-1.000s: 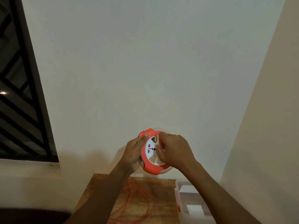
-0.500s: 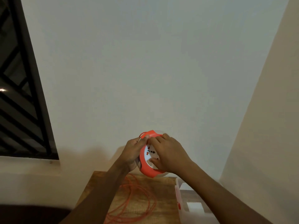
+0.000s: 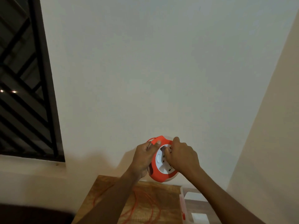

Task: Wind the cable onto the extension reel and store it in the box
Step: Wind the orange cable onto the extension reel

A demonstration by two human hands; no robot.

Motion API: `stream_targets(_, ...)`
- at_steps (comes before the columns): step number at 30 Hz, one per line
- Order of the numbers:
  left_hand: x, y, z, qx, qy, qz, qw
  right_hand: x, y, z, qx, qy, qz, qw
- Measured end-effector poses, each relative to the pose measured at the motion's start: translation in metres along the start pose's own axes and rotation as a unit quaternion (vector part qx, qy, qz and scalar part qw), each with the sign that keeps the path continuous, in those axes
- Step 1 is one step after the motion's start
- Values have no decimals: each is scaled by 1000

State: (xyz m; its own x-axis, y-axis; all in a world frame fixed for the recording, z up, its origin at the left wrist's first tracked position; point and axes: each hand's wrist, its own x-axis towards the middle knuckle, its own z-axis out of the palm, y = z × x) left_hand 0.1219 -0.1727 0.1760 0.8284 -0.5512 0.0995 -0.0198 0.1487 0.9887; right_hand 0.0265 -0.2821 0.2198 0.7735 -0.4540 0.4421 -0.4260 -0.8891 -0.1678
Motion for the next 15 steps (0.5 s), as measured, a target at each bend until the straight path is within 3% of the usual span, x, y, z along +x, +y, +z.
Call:
stream_targets(3, 4, 1, -11, -58, 1, -21, 998, -6, 12, -8, -35, 10, -127, 991)
stream_targets(7, 7, 10, -20, -70, -23, -25, 997, -14, 17, -7, -31, -13, -333, 942)
stream_targets(15, -1, 13, -30, 3, -95, -8, 995, -14, 10, -15, -157, -61, -411, 896)
